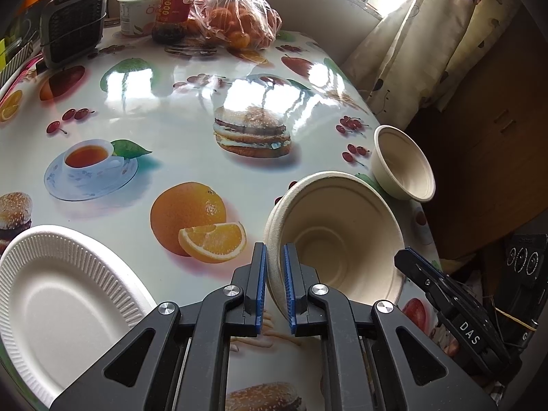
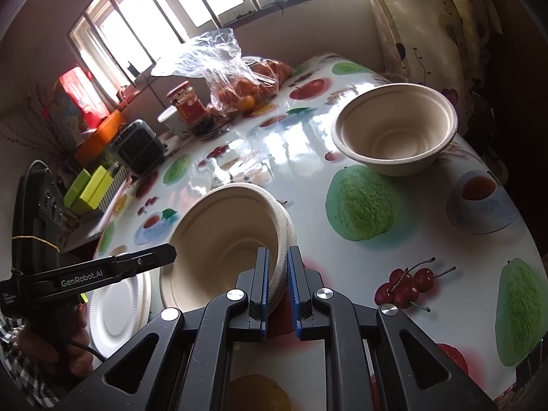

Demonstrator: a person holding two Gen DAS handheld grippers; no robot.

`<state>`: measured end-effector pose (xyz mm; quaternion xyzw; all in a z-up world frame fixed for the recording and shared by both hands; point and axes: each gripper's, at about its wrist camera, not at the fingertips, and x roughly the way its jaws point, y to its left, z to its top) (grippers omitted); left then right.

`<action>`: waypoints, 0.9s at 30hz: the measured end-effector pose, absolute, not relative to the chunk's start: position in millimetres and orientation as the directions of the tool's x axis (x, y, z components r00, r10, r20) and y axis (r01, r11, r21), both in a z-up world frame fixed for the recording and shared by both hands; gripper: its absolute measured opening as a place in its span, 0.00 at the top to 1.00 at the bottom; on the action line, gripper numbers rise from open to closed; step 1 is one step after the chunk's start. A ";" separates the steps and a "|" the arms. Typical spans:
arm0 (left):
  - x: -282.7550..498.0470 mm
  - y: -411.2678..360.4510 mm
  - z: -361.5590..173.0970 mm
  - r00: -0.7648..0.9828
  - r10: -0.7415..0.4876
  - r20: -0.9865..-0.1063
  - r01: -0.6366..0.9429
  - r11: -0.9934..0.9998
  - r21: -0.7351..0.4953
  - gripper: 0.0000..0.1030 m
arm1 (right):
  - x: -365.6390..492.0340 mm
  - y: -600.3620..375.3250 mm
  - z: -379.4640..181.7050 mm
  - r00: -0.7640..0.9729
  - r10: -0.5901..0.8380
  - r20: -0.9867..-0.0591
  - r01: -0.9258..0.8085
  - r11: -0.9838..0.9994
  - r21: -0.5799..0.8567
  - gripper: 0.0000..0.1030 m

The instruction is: Organize plates and bowls

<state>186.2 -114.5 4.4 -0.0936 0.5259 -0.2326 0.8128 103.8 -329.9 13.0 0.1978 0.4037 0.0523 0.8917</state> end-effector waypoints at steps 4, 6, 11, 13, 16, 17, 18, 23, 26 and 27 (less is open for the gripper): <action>186.3 -115.3 4.1 0.339 -0.475 -0.812 0.282 0.875 -0.394 0.90 | 104.0 -329.8 12.7 0.668 0.252 -0.700 0.067 0.916 0.395 0.88; 186.6 -116.2 3.8 0.338 -0.473 -0.813 0.283 0.875 -0.392 0.90 | 104.2 -330.5 13.2 0.668 0.254 -0.700 0.067 0.916 0.396 0.87; 187.3 -116.1 3.5 0.340 -0.467 -0.817 0.280 0.879 -0.386 0.88 | 104.9 -332.9 14.8 0.671 0.248 -0.699 0.074 0.915 0.396 0.82; 187.0 -116.2 3.8 0.340 -0.466 -0.817 0.279 0.880 -0.385 0.87 | 105.2 -333.6 15.2 0.671 0.248 -0.699 0.077 0.914 0.398 0.80; 186.7 -116.2 4.4 0.341 -0.465 -0.817 0.280 0.880 -0.384 0.87 | 105.4 -333.8 15.1 0.671 0.248 -0.699 0.077 0.914 0.398 0.78; 186.8 -116.1 4.3 0.341 -0.466 -0.816 0.280 0.879 -0.385 0.87 | 105.3 -333.9 15.1 0.672 0.247 -0.698 0.077 0.914 0.398 0.77; 186.8 -116.1 4.3 0.341 -0.466 -0.816 0.280 0.879 -0.385 0.87 | 105.5 -333.9 15.1 0.672 0.248 -0.698 0.077 0.914 0.399 0.76; 186.7 -116.5 4.3 0.342 -0.465 -0.817 0.279 0.880 -0.384 0.87 | 105.6 -334.4 15.0 0.672 0.247 -0.698 0.079 0.913 0.399 0.76; 186.7 -116.4 5.0 0.343 -0.463 -0.818 0.280 0.881 -0.381 0.87 | 105.5 -334.4 15.4 0.672 0.248 -0.698 0.076 0.914 0.399 0.75; 186.7 -116.8 5.9 0.346 -0.459 -0.818 0.281 0.883 -0.376 0.87 | 105.3 -334.3 15.4 0.672 0.247 -0.698 0.077 0.915 0.397 0.75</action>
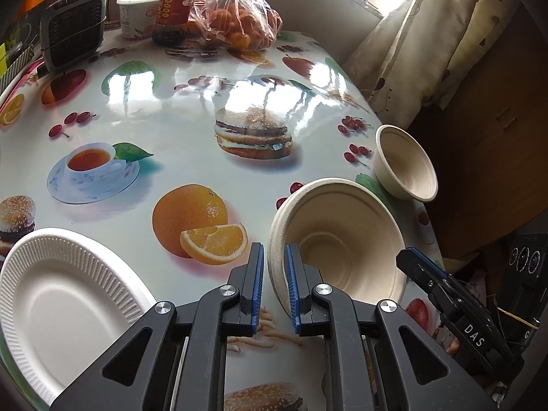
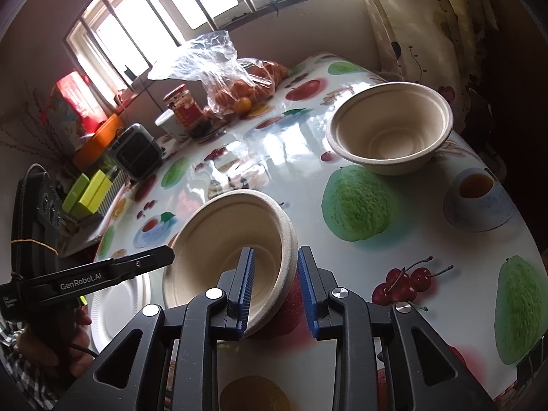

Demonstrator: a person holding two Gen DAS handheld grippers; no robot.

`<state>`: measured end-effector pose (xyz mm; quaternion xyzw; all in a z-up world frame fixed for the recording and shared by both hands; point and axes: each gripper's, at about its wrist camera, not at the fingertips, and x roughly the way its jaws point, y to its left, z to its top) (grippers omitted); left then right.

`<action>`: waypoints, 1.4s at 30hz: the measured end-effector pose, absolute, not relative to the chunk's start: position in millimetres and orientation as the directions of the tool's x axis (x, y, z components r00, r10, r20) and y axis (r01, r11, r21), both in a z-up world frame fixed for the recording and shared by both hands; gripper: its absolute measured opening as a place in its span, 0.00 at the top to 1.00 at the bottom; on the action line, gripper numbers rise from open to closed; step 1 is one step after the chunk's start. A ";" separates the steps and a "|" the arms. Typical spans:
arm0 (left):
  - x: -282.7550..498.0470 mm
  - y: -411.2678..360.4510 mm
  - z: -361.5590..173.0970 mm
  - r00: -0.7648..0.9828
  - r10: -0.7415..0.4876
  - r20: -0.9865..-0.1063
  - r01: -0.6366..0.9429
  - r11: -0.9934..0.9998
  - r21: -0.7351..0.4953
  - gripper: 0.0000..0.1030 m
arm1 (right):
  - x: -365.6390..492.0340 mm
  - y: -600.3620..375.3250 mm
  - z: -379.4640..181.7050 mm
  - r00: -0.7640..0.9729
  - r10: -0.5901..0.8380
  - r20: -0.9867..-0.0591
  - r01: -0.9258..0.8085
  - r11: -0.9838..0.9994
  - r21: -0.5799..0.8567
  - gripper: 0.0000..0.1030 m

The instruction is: Organize plates and bowls

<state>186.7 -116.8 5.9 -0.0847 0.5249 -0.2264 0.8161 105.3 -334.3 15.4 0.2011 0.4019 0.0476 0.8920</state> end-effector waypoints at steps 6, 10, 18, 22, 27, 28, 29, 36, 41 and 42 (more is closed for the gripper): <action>186.5 -117.8 12.6 0.371 -0.435 -0.820 0.284 0.894 -0.346 0.81 | 104.9 -334.2 16.8 0.679 0.233 -0.697 0.080 0.919 0.385 0.69; 186.6 -118.8 19.4 0.389 -0.429 -0.815 0.296 0.896 -0.331 0.79 | 105.0 -336.2 19.6 0.684 0.229 -0.693 0.086 0.917 0.388 0.65; 189.3 -131.9 29.1 0.401 -0.424 -0.812 0.325 0.895 -0.307 0.79 | 102.9 -342.7 28.1 0.701 0.203 -0.683 0.093 0.924 0.370 0.58; 191.5 -142.7 33.6 0.400 -0.430 -0.810 0.349 0.888 -0.299 0.79 | 103.3 -349.9 32.5 0.711 0.182 -0.680 0.103 0.929 0.356 0.57; 195.9 -158.5 39.8 0.395 -0.442 -0.805 0.377 0.877 -0.297 0.79 | 101.3 -362.0 36.9 0.723 0.152 -0.674 0.126 0.930 0.344 0.57; 196.8 -161.8 41.0 0.394 -0.447 -0.803 0.384 0.874 -0.298 0.79 | 101.8 -364.3 37.7 0.724 0.148 -0.674 0.129 0.931 0.343 0.57; 198.4 -165.0 41.9 0.392 -0.450 -0.802 0.389 0.871 -0.299 0.79 | 101.9 -366.8 38.6 0.726 0.141 -0.673 0.134 0.931 0.340 0.57; 210.3 -187.7 44.8 0.372 -0.461 -0.806 0.419 0.858 -0.297 0.79 | 107.1 -385.6 43.9 0.734 0.093 -0.673 0.169 0.934 0.315 0.57; 221.5 -203.3 47.2 0.355 -0.477 -0.804 0.445 0.843 -0.304 0.79 | 111.8 -400.6 46.7 0.738 0.059 -0.672 0.194 0.935 0.296 0.57; 224.8 -206.4 47.0 0.352 -0.476 -0.806 0.445 0.843 -0.303 0.79 | 112.9 -403.7 47.8 0.740 0.051 -0.671 0.199 0.936 0.291 0.57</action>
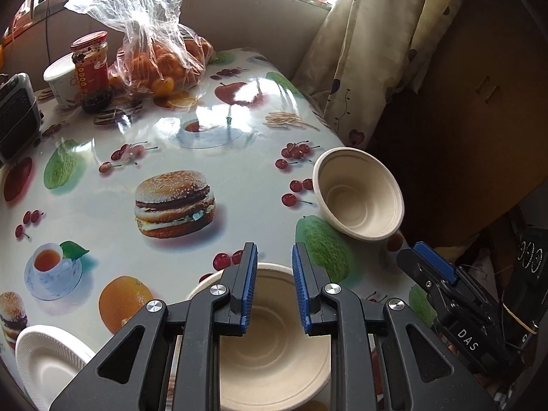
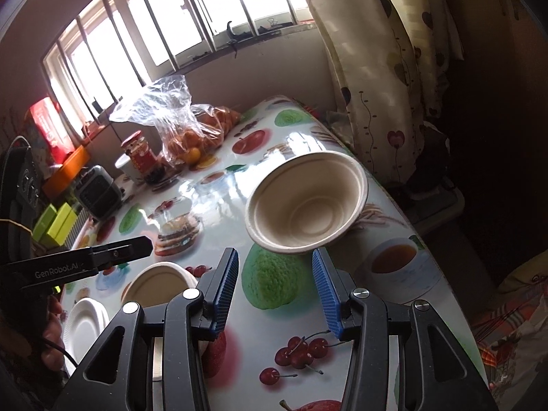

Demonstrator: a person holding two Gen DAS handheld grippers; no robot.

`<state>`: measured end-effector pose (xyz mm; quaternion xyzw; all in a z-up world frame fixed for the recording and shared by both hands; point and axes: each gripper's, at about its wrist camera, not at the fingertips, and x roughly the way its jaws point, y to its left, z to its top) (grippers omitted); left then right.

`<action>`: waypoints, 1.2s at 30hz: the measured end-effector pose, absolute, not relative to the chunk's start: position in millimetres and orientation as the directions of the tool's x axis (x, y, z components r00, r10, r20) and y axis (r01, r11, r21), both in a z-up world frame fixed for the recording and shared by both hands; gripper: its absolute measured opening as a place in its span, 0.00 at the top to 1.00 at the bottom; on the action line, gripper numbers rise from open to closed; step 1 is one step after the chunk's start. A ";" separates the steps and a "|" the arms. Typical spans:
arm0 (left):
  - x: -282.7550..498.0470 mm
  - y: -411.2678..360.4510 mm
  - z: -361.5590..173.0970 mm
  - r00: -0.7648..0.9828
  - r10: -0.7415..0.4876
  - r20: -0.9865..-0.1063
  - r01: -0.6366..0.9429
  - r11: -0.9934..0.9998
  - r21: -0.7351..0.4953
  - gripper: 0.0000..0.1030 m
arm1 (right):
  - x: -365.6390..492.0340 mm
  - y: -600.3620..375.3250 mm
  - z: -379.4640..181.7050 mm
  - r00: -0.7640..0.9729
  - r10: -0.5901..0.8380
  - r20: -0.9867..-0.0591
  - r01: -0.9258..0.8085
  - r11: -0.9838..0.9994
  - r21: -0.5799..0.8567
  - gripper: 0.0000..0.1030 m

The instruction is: Organize plates and bowls

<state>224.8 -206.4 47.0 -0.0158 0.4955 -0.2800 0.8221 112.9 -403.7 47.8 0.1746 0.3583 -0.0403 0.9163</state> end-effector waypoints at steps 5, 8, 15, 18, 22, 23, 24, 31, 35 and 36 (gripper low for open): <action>241.0 -222.7 48.8 0.351 -0.475 -0.807 0.454 0.840 -0.297 0.79 | 122.3 -421.0 51.9 0.746 0.008 -0.666 0.229 0.936 0.268 0.57; 248.0 -235.0 49.3 0.353 -0.474 -0.807 0.468 0.836 -0.287 0.79 | 128.0 -430.4 52.8 0.747 -0.012 -0.665 0.247 0.934 0.260 0.57; 268.4 -258.0 43.9 0.327 -0.471 -0.819 0.472 0.832 -0.290 0.79 | 140.5 -448.8 47.5 0.735 -0.053 -0.676 0.282 0.930 0.234 0.57; 276.6 -264.7 43.0 0.322 -0.470 -0.822 0.470 0.833 -0.292 0.79 | 145.6 -456.8 43.1 0.728 -0.068 -0.682 0.298 0.928 0.225 0.57; 285.5 -271.8 41.4 0.326 -0.463 -0.824 0.474 0.834 -0.282 0.79 | 151.6 -465.0 37.5 0.723 -0.065 -0.688 0.307 0.922 0.235 0.57; 287.9 -273.7 39.7 0.322 -0.459 -0.828 0.474 0.835 -0.279 0.79 | 153.3 -466.0 36.1 0.721 -0.063 -0.690 0.307 0.922 0.237 0.57; 291.1 -276.1 37.4 0.314 -0.453 -0.835 0.468 0.839 -0.279 0.79 | 154.8 -466.6 34.8 0.719 -0.060 -0.692 0.309 0.920 0.240 0.57; 301.8 -289.0 20.8 0.260 -0.443 -0.858 0.465 0.836 -0.291 0.79 | 161.5 -465.0 28.1 0.716 -0.041 -0.697 0.296 0.922 0.250 0.63; 303.9 -294.9 16.3 0.252 -0.434 -0.865 0.468 0.837 -0.284 0.79 | 163.2 -465.1 26.6 0.715 -0.035 -0.698 0.294 0.922 0.254 0.68; 304.8 -295.5 15.4 0.250 -0.431 -0.867 0.465 0.839 -0.283 0.79 | 163.4 -465.1 26.6 0.716 -0.035 -0.698 0.294 0.921 0.256 0.69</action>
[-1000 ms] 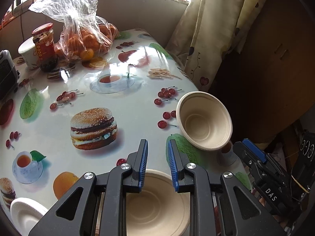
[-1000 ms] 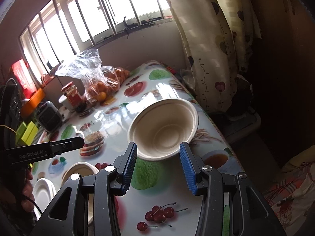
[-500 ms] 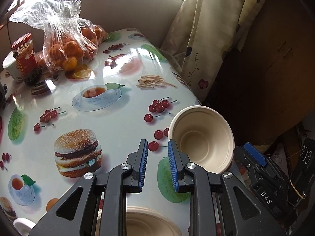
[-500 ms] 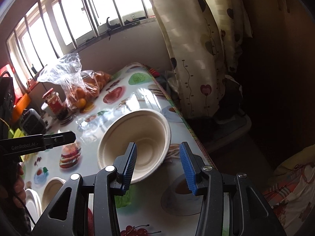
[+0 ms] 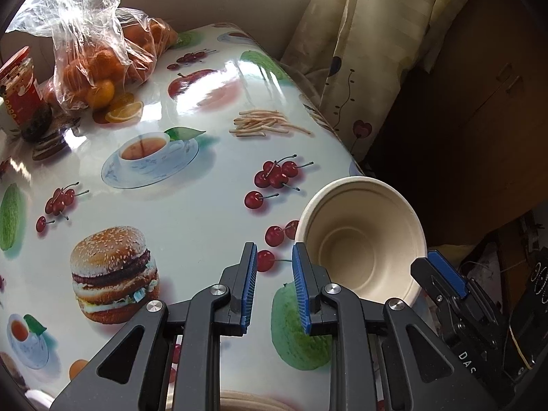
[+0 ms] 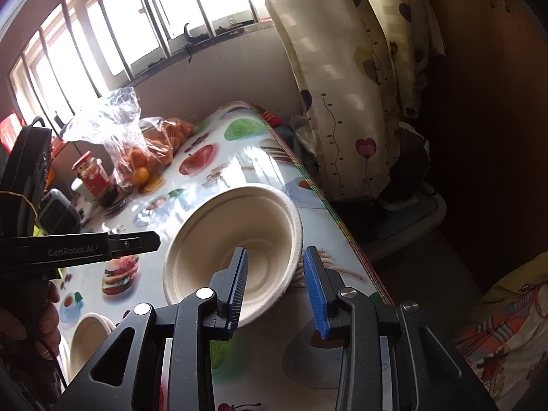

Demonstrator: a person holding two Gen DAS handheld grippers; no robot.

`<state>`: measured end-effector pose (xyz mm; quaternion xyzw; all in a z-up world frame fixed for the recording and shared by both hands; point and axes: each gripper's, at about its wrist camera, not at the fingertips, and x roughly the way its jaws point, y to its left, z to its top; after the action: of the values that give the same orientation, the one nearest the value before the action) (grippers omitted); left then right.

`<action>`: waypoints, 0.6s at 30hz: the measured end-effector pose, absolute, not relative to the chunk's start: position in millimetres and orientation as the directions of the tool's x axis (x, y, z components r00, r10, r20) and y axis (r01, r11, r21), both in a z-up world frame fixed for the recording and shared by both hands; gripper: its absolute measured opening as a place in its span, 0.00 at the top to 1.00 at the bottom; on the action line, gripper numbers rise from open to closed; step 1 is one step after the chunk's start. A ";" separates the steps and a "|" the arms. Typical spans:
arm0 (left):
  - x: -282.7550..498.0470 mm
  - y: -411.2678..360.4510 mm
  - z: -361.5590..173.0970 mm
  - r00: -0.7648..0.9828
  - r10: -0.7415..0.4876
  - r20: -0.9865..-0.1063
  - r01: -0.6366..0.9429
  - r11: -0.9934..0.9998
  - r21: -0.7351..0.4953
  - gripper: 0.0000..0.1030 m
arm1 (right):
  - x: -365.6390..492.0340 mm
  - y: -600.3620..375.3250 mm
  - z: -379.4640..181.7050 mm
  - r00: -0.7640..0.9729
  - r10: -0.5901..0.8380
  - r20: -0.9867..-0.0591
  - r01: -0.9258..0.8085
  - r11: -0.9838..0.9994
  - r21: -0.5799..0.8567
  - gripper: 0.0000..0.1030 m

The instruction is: Organize plates and bowls

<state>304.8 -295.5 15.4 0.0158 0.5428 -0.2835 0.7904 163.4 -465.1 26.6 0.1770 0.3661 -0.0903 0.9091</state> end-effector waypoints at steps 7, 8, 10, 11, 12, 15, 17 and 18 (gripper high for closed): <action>311.4 -300.4 8.3 0.201 -0.453 -0.868 0.450 0.830 -0.329 0.79 | 166.2 -467.0 22.8 0.712 -0.027 -0.702 0.295 0.918 0.264 0.76; 311.7 -301.1 7.3 0.200 -0.451 -0.870 0.451 0.830 -0.327 0.79 | 166.2 -467.4 22.4 0.713 -0.027 -0.701 0.296 0.917 0.266 0.77; 312.5 -301.6 5.4 0.197 -0.448 -0.872 0.448 0.832 -0.327 0.79 | 166.2 -467.9 22.2 0.713 -0.026 -0.701 0.296 0.917 0.267 0.77; 313.3 -301.2 4.3 0.194 -0.449 -0.872 0.442 0.834 -0.330 0.79 | 166.3 -467.9 22.1 0.712 -0.026 -0.702 0.296 0.917 0.267 0.77; 313.8 -300.4 3.6 0.192 -0.451 -0.871 0.436 0.835 -0.336 0.79 | 166.7 -468.1 21.8 0.711 -0.024 -0.702 0.295 0.917 0.268 0.77; 313.0 -300.8 3.0 0.192 -0.453 -0.871 0.441 0.832 -0.336 0.79 | 167.1 -468.1 20.6 0.710 -0.020 -0.704 0.293 0.917 0.270 0.79; 312.9 -299.3 3.1 0.189 -0.462 -0.866 0.434 0.831 -0.349 0.79 | 167.6 -468.4 19.1 0.708 -0.016 -0.706 0.293 0.916 0.273 0.80; 312.7 -298.1 4.2 0.191 -0.472 -0.861 0.430 0.828 -0.359 0.79 | 167.6 -468.6 18.8 0.708 -0.015 -0.706 0.293 0.916 0.274 0.80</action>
<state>312.7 -298.1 4.2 -0.0187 0.5650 -0.2924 0.7713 167.6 -468.6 18.8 0.1865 0.3723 -0.0849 0.9052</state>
